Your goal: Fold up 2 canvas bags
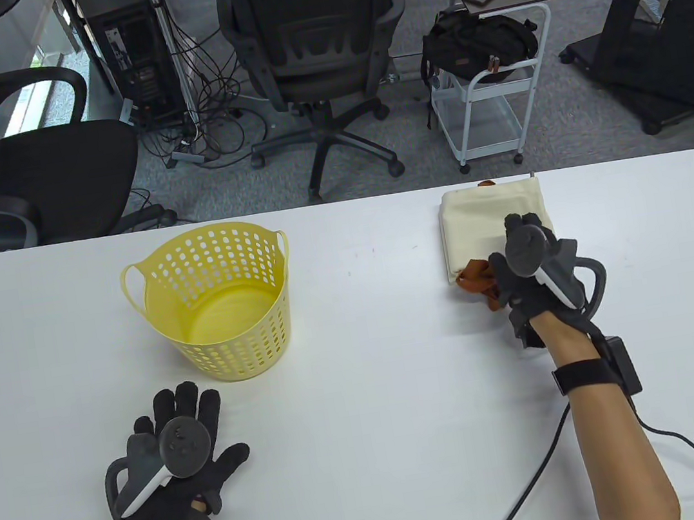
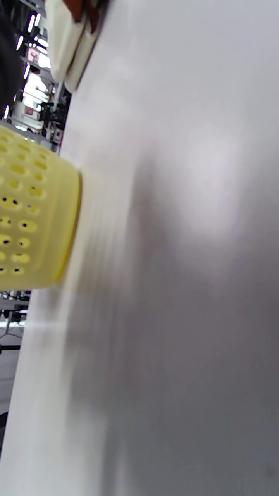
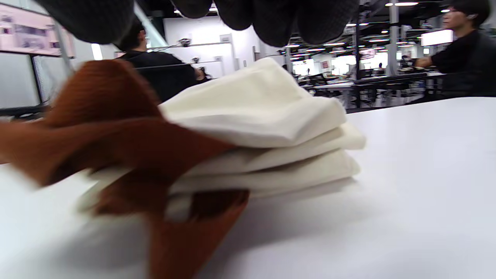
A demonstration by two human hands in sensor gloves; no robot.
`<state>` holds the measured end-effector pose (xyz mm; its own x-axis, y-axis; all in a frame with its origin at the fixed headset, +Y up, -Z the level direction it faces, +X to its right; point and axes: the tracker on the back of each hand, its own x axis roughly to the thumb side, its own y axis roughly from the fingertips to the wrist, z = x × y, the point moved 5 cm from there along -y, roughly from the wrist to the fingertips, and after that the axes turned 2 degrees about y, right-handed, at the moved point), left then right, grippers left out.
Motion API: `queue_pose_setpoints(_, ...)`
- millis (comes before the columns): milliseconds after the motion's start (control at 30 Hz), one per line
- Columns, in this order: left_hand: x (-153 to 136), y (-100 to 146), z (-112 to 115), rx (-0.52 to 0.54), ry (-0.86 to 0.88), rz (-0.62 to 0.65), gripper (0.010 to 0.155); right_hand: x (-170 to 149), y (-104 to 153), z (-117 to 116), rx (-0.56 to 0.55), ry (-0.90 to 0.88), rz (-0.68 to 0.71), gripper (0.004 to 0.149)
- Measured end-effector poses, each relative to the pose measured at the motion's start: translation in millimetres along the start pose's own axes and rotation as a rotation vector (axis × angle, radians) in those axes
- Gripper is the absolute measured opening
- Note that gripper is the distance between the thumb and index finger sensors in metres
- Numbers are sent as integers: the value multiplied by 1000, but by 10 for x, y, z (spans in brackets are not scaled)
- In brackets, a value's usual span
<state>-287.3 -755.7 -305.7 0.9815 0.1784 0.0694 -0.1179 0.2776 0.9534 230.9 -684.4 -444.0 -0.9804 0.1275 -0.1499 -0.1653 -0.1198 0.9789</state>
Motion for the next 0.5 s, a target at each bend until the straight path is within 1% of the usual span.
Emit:
queue_pose_setpoints(200, 17, 7, -4, -6, -6, 4, 90, 272, 613, -133, 103, 7, 142, 78)
queue_pose_setpoints(267, 21, 14, -13, 0, 1, 7, 90, 356, 814, -234, 160, 30, 180, 79)
queue_pose_setpoints(367, 17, 15, -11, 2, -14, 1, 90, 456, 1034, -394, 234, 62, 217, 80)
queue_pose_setpoints(433, 16, 5, 0, -6, -10, 1, 90, 523, 1166, -486, 257, 87, 242, 80)
queue_pose_setpoints(500, 23, 0, 14, -11, -18, 2, 90, 570, 1242, -561, 253, 101, 263, 80)
